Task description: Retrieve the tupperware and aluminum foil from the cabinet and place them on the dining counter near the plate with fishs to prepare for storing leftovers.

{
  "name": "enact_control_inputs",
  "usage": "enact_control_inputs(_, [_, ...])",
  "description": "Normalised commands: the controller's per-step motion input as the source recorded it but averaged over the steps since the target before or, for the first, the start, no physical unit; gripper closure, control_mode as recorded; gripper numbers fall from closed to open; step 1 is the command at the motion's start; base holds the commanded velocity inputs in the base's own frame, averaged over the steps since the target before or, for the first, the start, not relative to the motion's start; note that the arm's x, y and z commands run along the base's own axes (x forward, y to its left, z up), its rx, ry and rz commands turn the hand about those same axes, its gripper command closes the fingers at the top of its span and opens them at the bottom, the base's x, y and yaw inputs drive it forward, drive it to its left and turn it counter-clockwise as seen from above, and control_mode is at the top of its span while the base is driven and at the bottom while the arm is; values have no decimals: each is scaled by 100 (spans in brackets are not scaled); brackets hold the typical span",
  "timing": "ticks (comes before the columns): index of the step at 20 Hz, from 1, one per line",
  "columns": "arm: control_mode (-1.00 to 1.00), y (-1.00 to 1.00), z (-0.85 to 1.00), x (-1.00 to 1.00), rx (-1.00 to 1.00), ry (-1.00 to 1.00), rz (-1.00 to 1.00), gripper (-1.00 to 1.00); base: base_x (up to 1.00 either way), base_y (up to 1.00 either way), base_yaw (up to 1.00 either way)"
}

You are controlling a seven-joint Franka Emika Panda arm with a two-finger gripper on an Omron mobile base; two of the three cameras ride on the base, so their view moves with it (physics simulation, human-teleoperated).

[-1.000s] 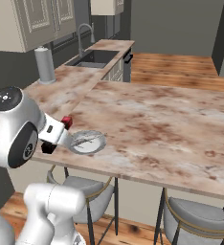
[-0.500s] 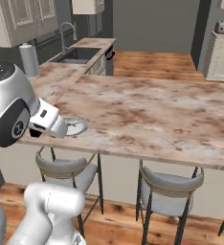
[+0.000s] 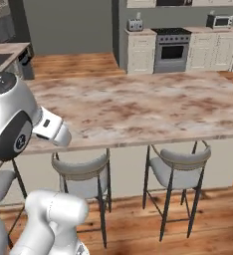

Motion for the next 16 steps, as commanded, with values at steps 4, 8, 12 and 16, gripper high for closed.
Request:
enact_control_inputs(4, [100,0,0,0,0,0,0,-100,30,-100,-57])
enact_control_inputs(8, [100,0,0,0,0,0,0,-100,35,-100,-57])
enact_control_inputs(12, [100,0,0,0,0,0,0,-100,53,-99,-54])
enact_control_inputs(16, [100,0,0,0,0,0,0,-100,64,-95,-52])
